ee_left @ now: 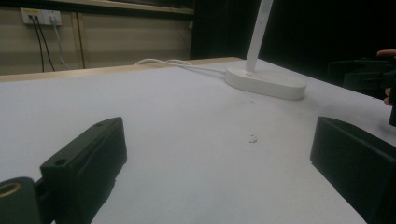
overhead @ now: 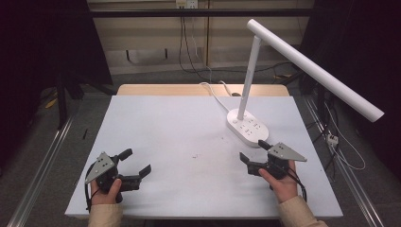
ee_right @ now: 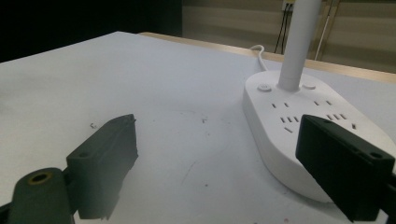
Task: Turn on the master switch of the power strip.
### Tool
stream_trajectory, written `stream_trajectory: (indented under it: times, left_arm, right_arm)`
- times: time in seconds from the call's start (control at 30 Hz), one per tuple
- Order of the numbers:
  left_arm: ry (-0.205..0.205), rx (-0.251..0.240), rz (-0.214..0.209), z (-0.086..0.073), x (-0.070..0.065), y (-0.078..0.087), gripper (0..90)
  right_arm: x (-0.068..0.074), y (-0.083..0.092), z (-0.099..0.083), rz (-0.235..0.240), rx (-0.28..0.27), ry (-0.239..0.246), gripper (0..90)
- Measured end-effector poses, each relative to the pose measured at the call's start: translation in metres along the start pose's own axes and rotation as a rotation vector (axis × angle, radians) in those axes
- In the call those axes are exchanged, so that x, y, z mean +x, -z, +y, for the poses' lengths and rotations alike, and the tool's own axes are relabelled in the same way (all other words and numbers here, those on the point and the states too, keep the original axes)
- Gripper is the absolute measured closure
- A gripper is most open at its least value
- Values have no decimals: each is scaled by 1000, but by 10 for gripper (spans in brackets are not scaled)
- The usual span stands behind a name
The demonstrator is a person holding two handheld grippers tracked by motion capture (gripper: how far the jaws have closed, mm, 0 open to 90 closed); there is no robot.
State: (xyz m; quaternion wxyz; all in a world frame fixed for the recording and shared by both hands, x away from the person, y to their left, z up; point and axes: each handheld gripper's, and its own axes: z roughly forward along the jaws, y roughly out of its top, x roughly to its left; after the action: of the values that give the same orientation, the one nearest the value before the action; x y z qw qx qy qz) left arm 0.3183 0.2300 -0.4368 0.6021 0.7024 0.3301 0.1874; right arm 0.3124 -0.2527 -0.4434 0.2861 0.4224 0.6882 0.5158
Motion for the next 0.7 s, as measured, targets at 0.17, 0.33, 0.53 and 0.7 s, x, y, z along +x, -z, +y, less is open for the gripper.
stream_trajectory:
  times: [0.17, 0.33, 0.53, 0.7]
  left_arm:
    - [4, -13, 1, 1, 1, 1, 34]
    - [9, -16, -1, 1, 0, 0, 34]
    - [11, -13, -6, 1, 0, 0, 34]
    - [7, -13, -5, 1, 0, 1, 34]
  right_arm:
    - [-2, -8, 3, -6, 10, -3, 126]
    - [-5, -16, 6, -20, 24, -17, 157]
    - [-8, -23, 14, -34, 31, -17, 177]
    - [-9, -31, 19, -36, 32, -33, 206]
